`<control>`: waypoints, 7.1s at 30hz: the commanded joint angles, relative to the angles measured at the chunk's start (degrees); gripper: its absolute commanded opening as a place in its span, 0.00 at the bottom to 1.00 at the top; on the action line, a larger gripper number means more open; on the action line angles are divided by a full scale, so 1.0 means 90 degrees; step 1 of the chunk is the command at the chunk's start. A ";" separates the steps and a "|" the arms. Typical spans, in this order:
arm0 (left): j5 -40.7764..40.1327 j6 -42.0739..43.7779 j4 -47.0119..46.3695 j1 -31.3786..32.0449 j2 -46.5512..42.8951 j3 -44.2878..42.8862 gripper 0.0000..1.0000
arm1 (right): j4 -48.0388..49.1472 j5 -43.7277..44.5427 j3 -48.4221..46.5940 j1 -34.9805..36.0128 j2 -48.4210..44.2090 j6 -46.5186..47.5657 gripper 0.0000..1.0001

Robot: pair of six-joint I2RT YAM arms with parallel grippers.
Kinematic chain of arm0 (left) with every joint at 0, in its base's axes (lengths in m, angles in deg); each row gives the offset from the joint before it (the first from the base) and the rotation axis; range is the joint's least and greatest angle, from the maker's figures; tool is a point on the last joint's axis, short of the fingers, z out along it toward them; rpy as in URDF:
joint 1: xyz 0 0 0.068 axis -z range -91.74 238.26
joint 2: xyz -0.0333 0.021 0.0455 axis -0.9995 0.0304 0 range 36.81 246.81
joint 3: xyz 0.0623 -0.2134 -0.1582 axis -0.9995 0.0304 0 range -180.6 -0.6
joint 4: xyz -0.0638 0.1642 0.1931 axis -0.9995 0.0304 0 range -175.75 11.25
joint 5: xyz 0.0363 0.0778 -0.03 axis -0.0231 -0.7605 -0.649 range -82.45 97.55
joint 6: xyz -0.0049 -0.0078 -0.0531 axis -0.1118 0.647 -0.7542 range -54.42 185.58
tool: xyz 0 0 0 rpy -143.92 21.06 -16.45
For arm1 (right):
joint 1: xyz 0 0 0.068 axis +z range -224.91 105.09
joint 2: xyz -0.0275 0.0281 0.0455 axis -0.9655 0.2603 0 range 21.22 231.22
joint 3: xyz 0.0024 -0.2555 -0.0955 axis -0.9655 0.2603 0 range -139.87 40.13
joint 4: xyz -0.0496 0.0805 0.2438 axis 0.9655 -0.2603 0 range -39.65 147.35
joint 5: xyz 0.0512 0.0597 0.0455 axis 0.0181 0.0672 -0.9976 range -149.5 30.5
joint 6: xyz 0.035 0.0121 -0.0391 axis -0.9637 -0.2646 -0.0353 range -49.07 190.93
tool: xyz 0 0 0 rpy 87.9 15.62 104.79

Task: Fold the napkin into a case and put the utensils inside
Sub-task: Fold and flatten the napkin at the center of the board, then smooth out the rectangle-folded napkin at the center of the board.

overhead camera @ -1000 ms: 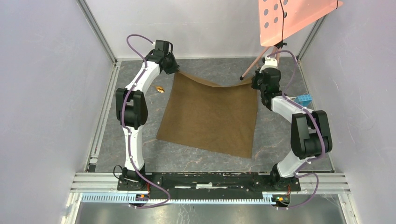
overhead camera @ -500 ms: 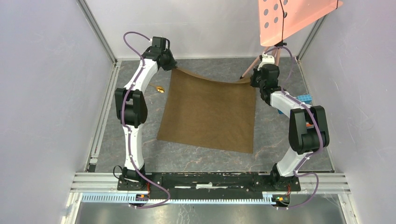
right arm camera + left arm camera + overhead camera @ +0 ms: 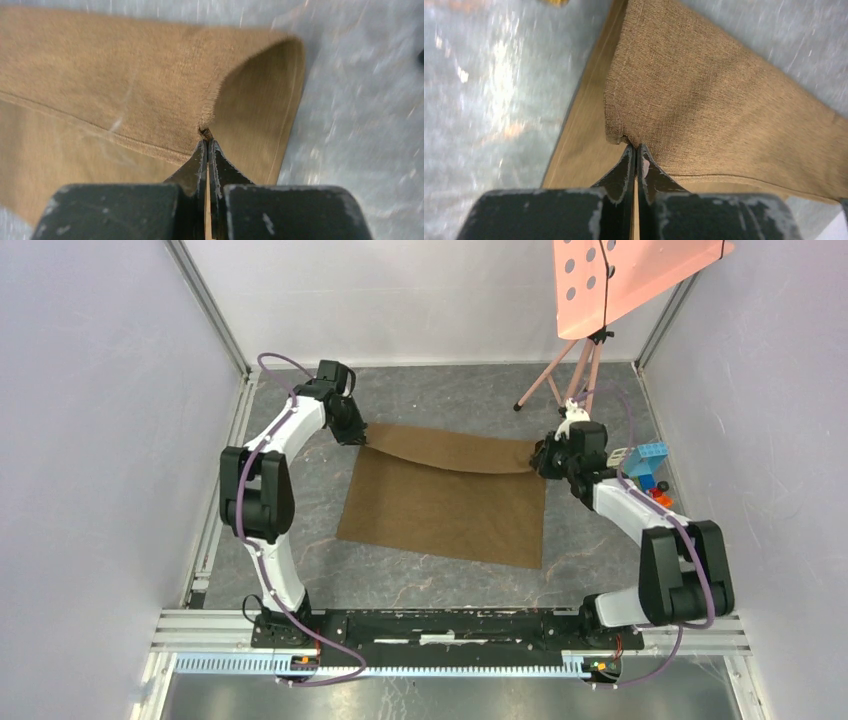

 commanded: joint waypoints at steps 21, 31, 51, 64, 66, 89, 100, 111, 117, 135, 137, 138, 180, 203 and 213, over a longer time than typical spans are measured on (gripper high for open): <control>0.0312 0.0200 -0.0376 -0.0026 -0.2878 0.4548 0.02 | -0.0849 -0.1195 0.3590 0.0392 -0.3649 -0.0995 0.00; 0.0175 0.0231 -0.0166 -0.0017 -0.3404 0.4984 0.02 | -0.1653 -0.1185 0.3503 0.0412 -0.4395 -0.1031 0.00; -0.0250 0.0081 -0.0002 0.0145 -0.3471 0.5159 0.02 | -0.1839 -0.1412 0.4032 0.0533 -0.4797 -0.1196 0.00; -0.0387 -0.0065 0.0179 0.0344 -0.3670 0.5162 0.02 | -0.2353 -0.1262 0.3809 0.0531 -0.4991 -0.1014 0.00; -0.0450 -0.0081 0.0213 0.0362 -0.3672 0.5156 0.02 | -0.2401 -0.1275 0.3811 0.0541 -0.5011 -0.1005 0.00; -0.0771 -0.0258 0.0485 0.0432 -0.3344 0.5037 0.02 | -0.2616 -0.1333 0.3857 0.0535 -0.5089 -0.0966 0.00; -0.0765 -0.0270 0.0527 0.0446 -0.3417 0.4958 0.24 | -0.2662 -0.1425 0.3913 0.0538 -0.5098 -0.1039 0.13; -0.1180 0.0211 0.1332 0.0437 -0.4671 0.3870 0.81 | -0.3906 -0.0393 0.2185 0.0536 -0.5379 -0.0622 0.70; -0.0196 0.0727 0.0485 0.0333 -0.3777 0.3353 0.90 | -0.2645 0.0198 0.1529 0.0485 -0.3847 0.0015 0.77; -0.0248 0.0460 0.0400 0.0217 -0.3824 0.4768 1.00 | -0.1915 -0.1822 0.1798 0.0631 -0.2624 0.0455 0.62; -0.0183 0.0421 0.0398 0.0221 -0.3715 0.4742 1.00 | -0.1838 -0.1830 0.1849 0.0629 -0.2653 0.0440 0.62; -0.0094 0.0386 0.0378 0.0217 -0.3644 0.4762 1.00 | -0.1790 -0.1846 0.1869 0.0628 -0.2678 0.0427 0.62; 0.1003 0.0250 0.0222 0.0217 -0.4228 0.4013 1.00 | -0.1426 -0.2168 0.2017 0.0659 -0.2497 0.0237 0.61; -0.0152 -0.0715 -0.2255 -0.0240 -0.0332 0.2445 1.00 | -0.0780 0.0818 0.0172 0.0031 0.0832 0.0743 0.60; 0.1277 -0.0712 -0.1863 -0.0139 -0.1336 0.2217 1.00 | -0.1092 -0.0639 -0.0230 0.0640 -0.0015 0.0638 0.65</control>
